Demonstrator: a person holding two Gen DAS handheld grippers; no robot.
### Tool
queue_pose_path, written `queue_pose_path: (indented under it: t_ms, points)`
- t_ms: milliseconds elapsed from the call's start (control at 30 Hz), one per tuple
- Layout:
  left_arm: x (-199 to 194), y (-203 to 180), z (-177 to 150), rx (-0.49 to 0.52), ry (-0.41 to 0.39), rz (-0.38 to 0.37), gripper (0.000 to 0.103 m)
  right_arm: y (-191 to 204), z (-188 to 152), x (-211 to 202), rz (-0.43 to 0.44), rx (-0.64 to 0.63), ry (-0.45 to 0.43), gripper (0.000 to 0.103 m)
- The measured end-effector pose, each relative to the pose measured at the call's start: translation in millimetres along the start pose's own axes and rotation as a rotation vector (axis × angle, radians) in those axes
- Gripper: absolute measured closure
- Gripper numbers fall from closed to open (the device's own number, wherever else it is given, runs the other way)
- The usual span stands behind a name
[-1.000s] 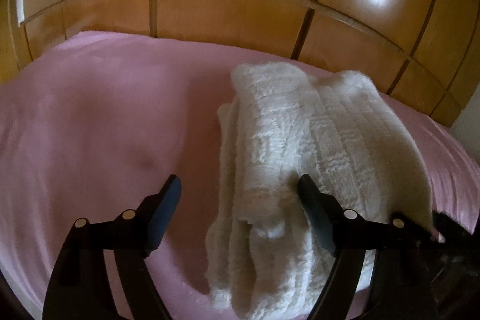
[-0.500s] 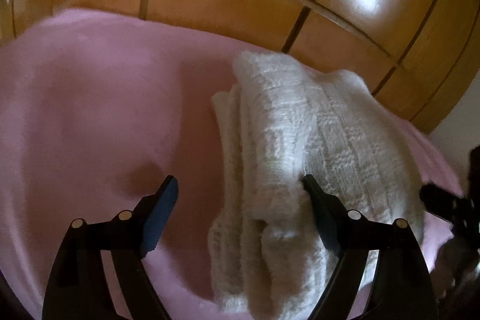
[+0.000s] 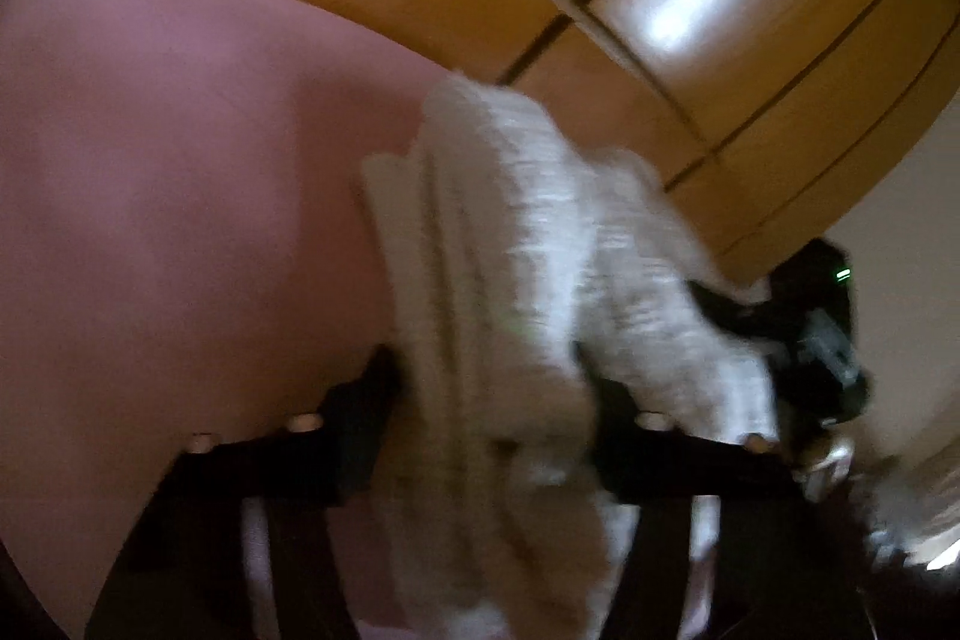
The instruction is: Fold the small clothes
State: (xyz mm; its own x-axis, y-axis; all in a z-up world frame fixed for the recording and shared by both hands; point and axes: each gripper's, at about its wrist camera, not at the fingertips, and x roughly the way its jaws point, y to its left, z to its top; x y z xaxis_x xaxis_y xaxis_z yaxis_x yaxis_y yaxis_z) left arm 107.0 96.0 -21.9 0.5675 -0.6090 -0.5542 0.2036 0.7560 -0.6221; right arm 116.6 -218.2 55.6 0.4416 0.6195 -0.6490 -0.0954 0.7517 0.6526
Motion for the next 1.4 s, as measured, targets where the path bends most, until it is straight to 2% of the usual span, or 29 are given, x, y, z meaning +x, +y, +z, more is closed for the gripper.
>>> queue_pose_path:
  t_ms: [33,133,233,333,467,600,733,800,867,900,933,1000,1067,1100,1200,1267,1300,1333,1400]
  points:
    - [-1,-2,-1,-0.006,-0.01,-0.017,0.056,7,-2,-6,-0.018,-0.028,-0.016,0.044]
    - [-1,-14,-3,0.015,-0.015,-0.042,0.06,27,-7,-19,-0.064,-0.099,-0.054,0.051]
    - [-1,-29,-1,0.021,-0.017,-0.078,0.062,35,-14,-46,-0.08,-0.131,-0.109,0.053]
    - [14,-57,3,0.046,0.013,-0.129,0.062,26,-18,-82,-0.094,-0.128,-0.17,0.053]
    - [50,-113,5,0.132,0.063,-0.176,0.062,-3,-23,-140,-0.145,-0.093,-0.263,0.053]
    - [98,-178,5,0.215,0.125,-0.23,0.062,-54,-31,-200,-0.227,-0.012,-0.351,0.053]
    - [146,-243,-6,0.311,0.193,-0.249,0.062,-111,-47,-231,-0.32,0.102,-0.384,0.053]
    - [174,-272,-19,0.374,0.238,-0.208,0.062,-143,-61,-239,-0.367,0.17,-0.385,0.05]
    - [194,-288,-35,0.438,0.262,-0.138,0.062,-166,-74,-240,-0.387,0.23,-0.383,0.042]
    - [202,-294,-45,0.484,0.26,-0.08,0.062,-173,-80,-241,-0.381,0.253,-0.39,0.033]
    - [208,-298,-47,0.504,0.256,-0.053,0.062,-177,-88,-245,-0.384,0.279,-0.411,0.026]
    - [206,-298,-51,0.529,0.221,-0.015,0.062,-171,-93,-253,-0.42,0.267,-0.436,0.024]
    - [201,-302,-51,0.549,0.183,0.03,0.062,-153,-97,-268,-0.52,0.225,-0.489,0.029]
    - [197,-302,-53,0.561,0.167,0.052,0.062,-144,-97,-272,-0.548,0.206,-0.502,0.039]
    - [192,-293,-58,0.573,0.136,0.113,0.062,-108,-102,-279,-0.608,0.104,-0.527,0.051]
    - [187,-286,-63,0.542,0.135,0.127,0.062,-93,-103,-265,-0.591,0.06,-0.494,0.055]
    - [181,-281,-67,0.529,0.137,0.128,0.062,-99,-111,-268,-0.585,0.05,-0.467,0.055]
    - [180,-280,-69,0.523,0.135,0.131,0.062,-97,-114,-247,-0.649,0.02,-0.404,0.055]
    - [181,-282,-70,0.542,0.123,0.153,0.062,-101,-119,-227,-0.739,-0.004,-0.362,0.053]
